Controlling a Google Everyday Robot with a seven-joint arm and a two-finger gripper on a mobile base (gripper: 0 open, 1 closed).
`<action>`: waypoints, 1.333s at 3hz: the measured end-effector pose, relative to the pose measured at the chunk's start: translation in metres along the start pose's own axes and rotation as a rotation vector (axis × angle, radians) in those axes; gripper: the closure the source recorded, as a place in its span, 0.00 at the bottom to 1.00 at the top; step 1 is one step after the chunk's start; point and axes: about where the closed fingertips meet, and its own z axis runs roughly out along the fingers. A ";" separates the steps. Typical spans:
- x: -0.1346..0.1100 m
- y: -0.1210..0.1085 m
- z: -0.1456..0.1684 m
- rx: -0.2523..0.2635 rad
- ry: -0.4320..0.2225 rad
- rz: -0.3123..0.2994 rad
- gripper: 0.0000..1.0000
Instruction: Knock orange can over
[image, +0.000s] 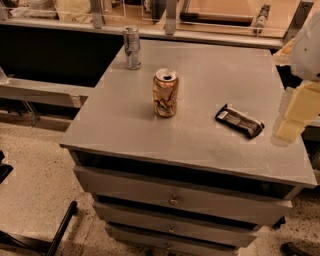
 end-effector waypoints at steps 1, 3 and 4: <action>-0.001 -0.001 -0.001 0.004 -0.003 0.000 0.00; -0.062 -0.064 0.023 0.044 -0.218 -0.009 0.00; -0.104 -0.094 0.034 0.038 -0.370 0.016 0.00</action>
Offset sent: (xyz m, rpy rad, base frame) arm 0.0904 0.0469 0.0049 0.2169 -0.1234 0.0723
